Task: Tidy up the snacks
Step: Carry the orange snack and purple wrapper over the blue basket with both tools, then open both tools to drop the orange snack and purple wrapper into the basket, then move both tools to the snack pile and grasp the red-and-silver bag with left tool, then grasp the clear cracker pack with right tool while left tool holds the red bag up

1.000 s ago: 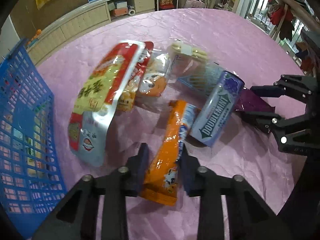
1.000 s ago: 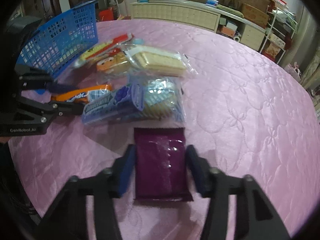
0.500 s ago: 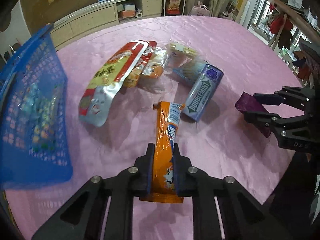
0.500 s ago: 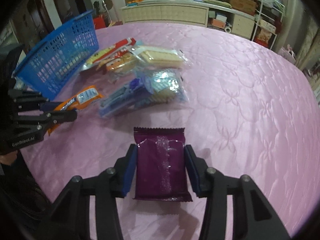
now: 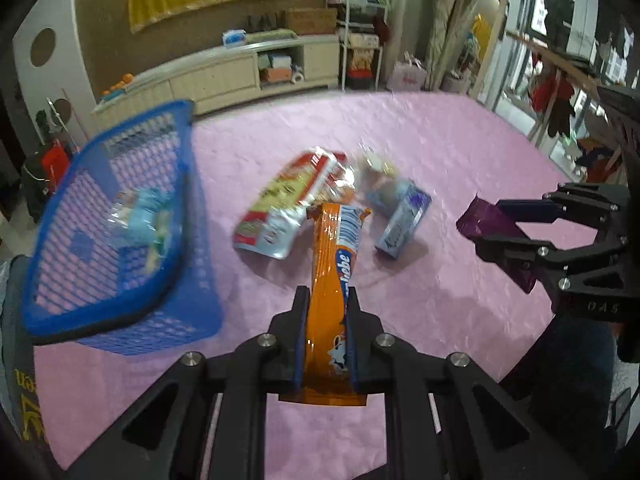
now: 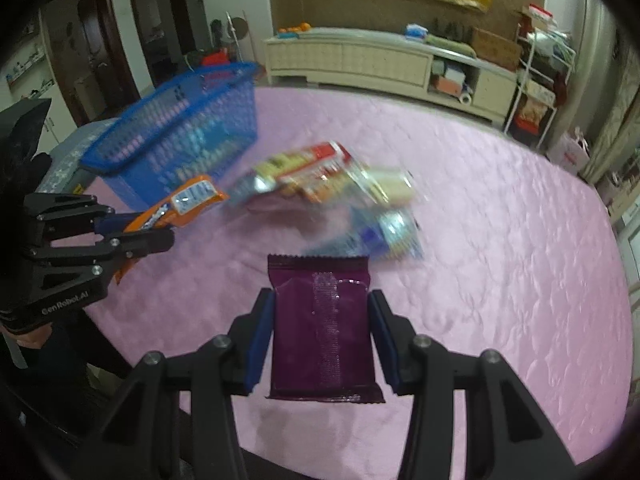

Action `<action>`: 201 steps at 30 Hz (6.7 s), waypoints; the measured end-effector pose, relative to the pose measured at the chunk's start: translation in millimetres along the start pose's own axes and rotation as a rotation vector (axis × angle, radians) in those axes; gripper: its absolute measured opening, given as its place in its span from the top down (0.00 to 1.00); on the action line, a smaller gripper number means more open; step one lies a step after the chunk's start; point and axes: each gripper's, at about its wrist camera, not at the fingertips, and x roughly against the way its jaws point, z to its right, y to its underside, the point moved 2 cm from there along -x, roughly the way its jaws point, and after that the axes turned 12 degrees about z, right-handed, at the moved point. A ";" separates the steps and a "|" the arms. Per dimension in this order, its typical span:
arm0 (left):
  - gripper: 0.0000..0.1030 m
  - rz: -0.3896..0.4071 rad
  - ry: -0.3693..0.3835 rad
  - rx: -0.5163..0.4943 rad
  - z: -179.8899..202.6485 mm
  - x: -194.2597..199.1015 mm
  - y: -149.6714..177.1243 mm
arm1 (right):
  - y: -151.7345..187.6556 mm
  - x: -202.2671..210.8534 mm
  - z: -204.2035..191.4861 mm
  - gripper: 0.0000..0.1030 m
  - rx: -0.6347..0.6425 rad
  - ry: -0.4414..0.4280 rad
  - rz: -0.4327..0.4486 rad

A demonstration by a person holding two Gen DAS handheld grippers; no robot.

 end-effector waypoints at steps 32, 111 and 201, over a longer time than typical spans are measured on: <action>0.86 0.136 -0.204 0.053 -183.6 38.0 -94.6 | -180.9 -97.7 -125.7 0.50 0.174 -0.142 0.074; 0.23 0.042 -0.041 -0.027 -114.3 -0.4 -105.0 | -135.3 -61.1 -17.5 0.00 -0.131 0.097 0.039; 0.94 -0.115 -0.157 -0.181 4.3 -106.6 -47.9 | -0.2 -67.0 101.7 0.00 -0.263 0.127 -0.094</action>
